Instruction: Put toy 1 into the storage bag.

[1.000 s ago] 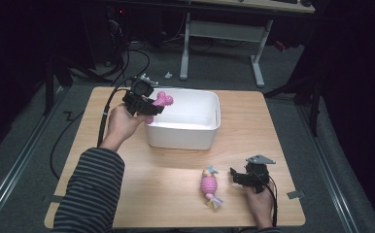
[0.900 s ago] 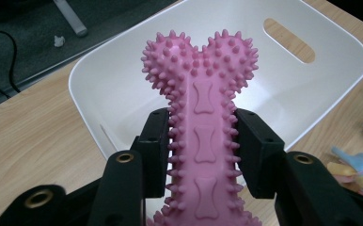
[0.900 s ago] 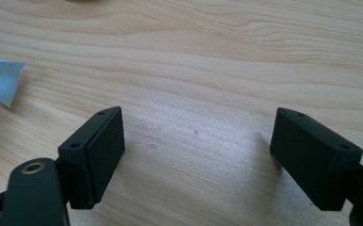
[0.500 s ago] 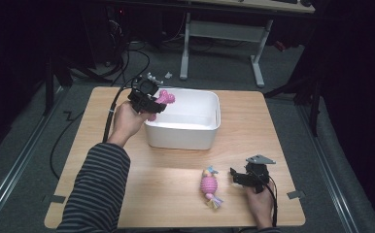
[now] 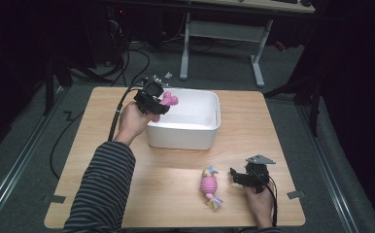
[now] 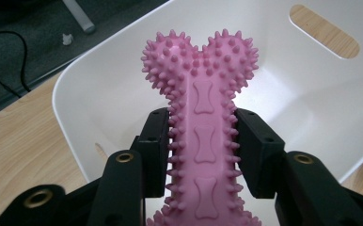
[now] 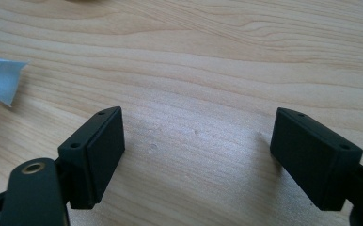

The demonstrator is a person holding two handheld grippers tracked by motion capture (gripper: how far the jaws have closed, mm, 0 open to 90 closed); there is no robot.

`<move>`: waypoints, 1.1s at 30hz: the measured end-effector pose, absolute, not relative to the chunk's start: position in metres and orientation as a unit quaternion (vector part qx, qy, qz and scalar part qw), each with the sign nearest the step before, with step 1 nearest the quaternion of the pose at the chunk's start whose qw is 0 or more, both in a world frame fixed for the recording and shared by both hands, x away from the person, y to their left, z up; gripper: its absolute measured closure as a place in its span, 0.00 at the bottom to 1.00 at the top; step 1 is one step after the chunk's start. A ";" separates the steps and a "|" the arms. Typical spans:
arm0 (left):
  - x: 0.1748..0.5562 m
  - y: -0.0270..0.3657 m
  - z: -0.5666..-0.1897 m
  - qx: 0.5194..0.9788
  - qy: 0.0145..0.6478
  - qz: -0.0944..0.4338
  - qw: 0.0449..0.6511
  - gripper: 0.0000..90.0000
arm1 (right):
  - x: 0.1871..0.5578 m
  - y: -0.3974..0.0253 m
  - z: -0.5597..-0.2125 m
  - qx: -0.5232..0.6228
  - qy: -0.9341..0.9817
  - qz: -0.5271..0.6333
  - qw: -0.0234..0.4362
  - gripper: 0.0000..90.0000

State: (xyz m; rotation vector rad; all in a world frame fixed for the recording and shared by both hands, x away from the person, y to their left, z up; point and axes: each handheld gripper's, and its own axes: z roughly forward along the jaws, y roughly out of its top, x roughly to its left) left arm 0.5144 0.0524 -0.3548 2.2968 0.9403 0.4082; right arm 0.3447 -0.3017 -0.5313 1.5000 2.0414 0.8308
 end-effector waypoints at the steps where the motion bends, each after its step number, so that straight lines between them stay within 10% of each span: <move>1: 0.515 0.052 -0.356 0.869 0.356 0.154 0.308 0.65 | 0.345 -0.302 -0.531 0.547 0.744 0.303 0.236 0.20; 33: 0.523 0.038 -0.385 0.887 0.354 0.125 0.270 0.65 | 0.345 -0.302 -0.531 0.546 0.745 0.303 0.236 0.20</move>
